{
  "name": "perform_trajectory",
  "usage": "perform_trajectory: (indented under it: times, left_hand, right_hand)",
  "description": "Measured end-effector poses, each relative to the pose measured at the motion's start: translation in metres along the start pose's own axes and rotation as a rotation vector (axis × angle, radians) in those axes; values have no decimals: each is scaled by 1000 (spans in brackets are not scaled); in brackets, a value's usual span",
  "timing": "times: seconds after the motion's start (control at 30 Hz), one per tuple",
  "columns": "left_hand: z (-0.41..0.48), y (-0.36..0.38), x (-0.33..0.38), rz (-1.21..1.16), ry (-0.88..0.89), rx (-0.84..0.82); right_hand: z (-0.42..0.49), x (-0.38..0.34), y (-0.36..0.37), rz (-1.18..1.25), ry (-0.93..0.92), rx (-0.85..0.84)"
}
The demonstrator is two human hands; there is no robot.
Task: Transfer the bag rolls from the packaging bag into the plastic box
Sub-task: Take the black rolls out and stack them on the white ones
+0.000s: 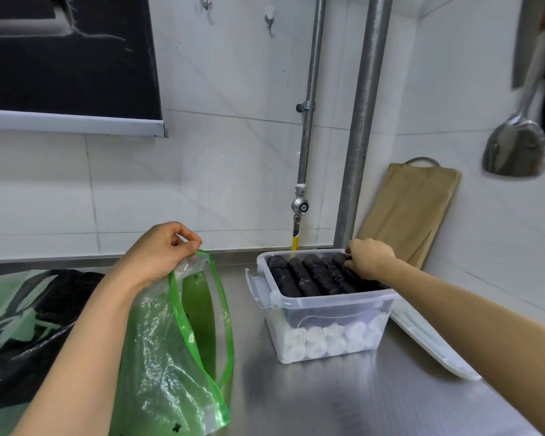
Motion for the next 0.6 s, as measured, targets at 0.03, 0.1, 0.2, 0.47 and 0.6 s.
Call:
perform_trajectory:
  times: [0.03,0.1,0.2,0.47,0.6]
  left_hand:
    - [0,2,0,13,0,1]
    - [1,5,-1,44,-2,6]
    - [2,12,0,72,-2,-2]
    - [5,21,-2,148,0,-46]
    - [8,16,-8,126,-20,-37]
  right_hand:
    - [-1,2,-1,10,6,33]
    - [-4,6,-2,48,14,69]
    - [-8,12,-1,127,31,71]
    - [-15,24,3,347,72,127]
    - [-15,37,2,569,75,171]
Point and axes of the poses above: each hand's wrist, its own z-axis towards the middle knuckle, its own y-axis out of the palm, x = y × z, the point moved 8 cm from there along z, towards the middle knuckle, and after that the axes turned 3 degrees about y, right-handed, at the moved point
